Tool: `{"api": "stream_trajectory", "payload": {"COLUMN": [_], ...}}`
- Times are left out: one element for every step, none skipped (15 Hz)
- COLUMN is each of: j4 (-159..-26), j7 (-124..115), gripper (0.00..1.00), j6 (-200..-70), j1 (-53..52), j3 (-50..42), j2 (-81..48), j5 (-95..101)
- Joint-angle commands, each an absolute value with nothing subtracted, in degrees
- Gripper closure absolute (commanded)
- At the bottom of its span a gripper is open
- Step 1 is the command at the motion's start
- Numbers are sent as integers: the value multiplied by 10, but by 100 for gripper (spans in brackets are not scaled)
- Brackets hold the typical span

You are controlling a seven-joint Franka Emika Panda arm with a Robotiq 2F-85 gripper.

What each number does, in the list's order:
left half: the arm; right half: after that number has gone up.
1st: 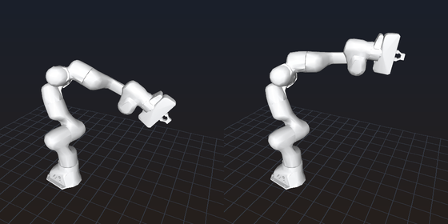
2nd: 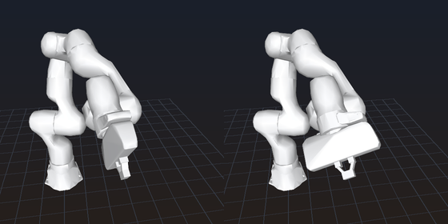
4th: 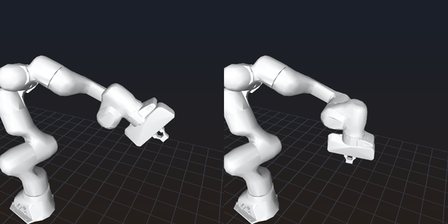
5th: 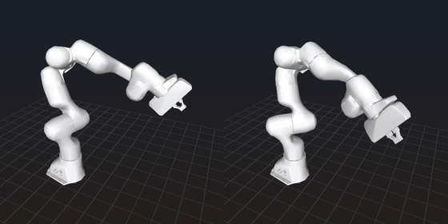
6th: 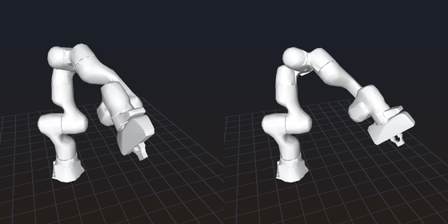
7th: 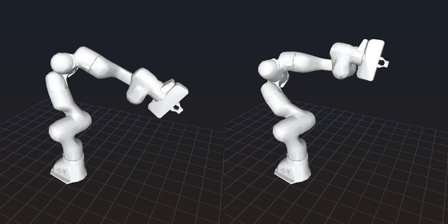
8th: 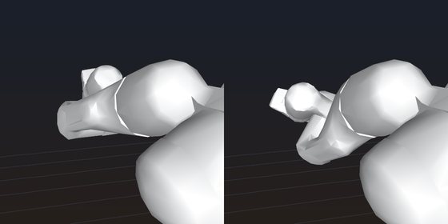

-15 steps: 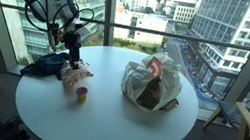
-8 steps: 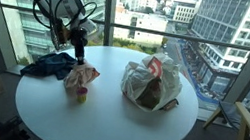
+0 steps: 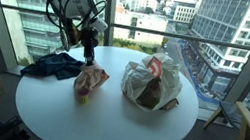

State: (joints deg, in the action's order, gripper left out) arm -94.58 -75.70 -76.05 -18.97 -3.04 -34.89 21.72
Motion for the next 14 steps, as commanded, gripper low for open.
{"api": "stream_trajectory", "payload": {"j4": [-972, -979, -988, -996, -1005, -1012, -1018, -1023, -1028, -1031, -1038, -1046, -1053, -1060], "j7": [-765, -761, -758, -749, -745, -739, -735, -732, -728, -723, -713, -705, -694, -680], "gripper": [88, 88, 87, 80, 63, 56, 48, 40, 31, 25, 16, 9, 2, 0], "j6": [-755, -757, -759, -761, -766, -767, -765, -766, -767, -770, -786, -821, -856, -895], "j1": [-169, -166, -164, -160, -157, -154, -153, -151, -149, -147, -145, -143, -139, -134], "j3": [-16, -13, -8, -2, 4, 9, 13, 16, 18, 20, 23, 25, 26, 27], "j2": [-319, -314, -307, -301, -296, -291, -290, -288, -286, -286, -284, -282, -281, -280], "j5": [204, 199, 194, 184, 175, 164, 154, 144, 135, 127, 126, 129, 126, 124]}}
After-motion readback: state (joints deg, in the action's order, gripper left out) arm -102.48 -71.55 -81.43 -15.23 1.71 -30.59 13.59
